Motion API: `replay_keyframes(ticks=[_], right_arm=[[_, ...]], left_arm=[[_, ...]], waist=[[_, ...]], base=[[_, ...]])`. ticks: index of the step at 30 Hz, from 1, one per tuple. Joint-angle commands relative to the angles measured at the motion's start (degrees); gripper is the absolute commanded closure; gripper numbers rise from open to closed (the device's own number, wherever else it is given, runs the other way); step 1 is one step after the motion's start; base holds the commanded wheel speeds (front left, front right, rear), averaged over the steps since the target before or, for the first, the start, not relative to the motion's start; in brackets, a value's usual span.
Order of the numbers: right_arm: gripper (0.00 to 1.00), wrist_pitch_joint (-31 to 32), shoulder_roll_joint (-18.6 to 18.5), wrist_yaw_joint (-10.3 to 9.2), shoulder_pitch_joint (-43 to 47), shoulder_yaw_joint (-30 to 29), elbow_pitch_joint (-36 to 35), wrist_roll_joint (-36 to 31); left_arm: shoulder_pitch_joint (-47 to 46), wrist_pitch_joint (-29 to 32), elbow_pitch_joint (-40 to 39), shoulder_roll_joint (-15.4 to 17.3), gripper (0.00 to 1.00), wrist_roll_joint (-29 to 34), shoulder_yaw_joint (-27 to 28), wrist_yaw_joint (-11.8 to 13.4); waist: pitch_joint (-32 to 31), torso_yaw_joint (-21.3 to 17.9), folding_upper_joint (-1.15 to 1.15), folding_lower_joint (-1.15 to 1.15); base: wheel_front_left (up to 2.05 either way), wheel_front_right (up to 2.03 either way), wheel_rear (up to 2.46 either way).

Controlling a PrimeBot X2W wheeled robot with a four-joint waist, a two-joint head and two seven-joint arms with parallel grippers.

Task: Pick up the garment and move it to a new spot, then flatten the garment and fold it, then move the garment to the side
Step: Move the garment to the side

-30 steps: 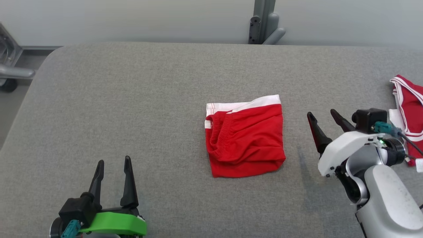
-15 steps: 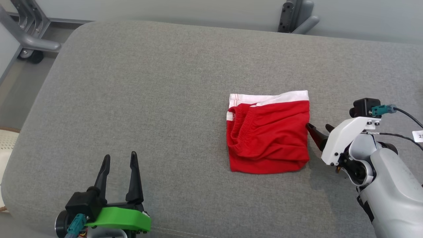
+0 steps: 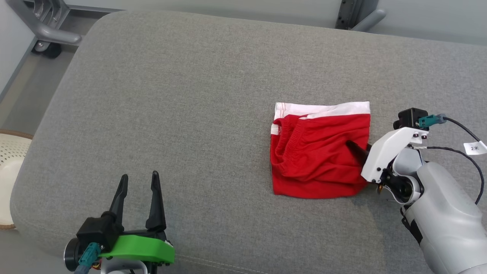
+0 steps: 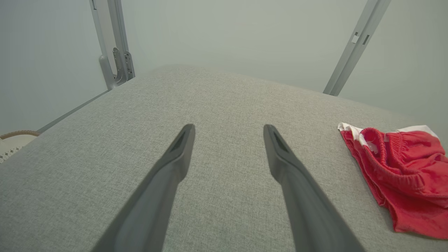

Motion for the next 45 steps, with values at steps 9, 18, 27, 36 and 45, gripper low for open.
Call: replay_keyframes(ticks=[9,18,27,36,45], right_arm=[[1.00,-1.9,-2.1,0.00,-1.4,4.3,-0.7,3.0],[1.00,-1.0,-7.2,0.00,-0.2,8.3,-6.2,5.4],[1.00,-0.5,-10.5,0.00,-1.3,8.6,-10.1,5.9],[1.00,-2.4,-8.9,0.01,-2.9,8.2,-10.8,5.5],[1.00,-4.4,-8.5,0.00,-5.0,8.9,-10.1,4.4]], left_arm=[[-0.6,-0.2,-0.4,-0.1,0.00,0.3,0.4,0.2],[-1.6,-0.2,-0.9,-0.1,0.00,1.3,-0.7,-0.3],[-4.7,-0.2,-0.1,-0.1,0.00,2.7,-2.1,-1.7],[-9.0,-0.2,1.5,0.8,0.00,5.0,-3.5,-2.8],[-11.1,-0.2,3.0,1.2,0.00,5.2,-3.9,-3.3]], waist=[[-0.2,-2.1,0.31,0.00],[0.2,-9.3,0.31,0.00],[2.6,-21.0,0.31,0.00],[6.7,-30.9,0.31,0.00],[7.4,-31.9,0.31,0.00]], base=[[0.00,0.00,0.00],[0.00,0.00,0.00],[0.00,0.00,0.00],[0.00,0.00,0.00],[0.00,0.00,0.00]])
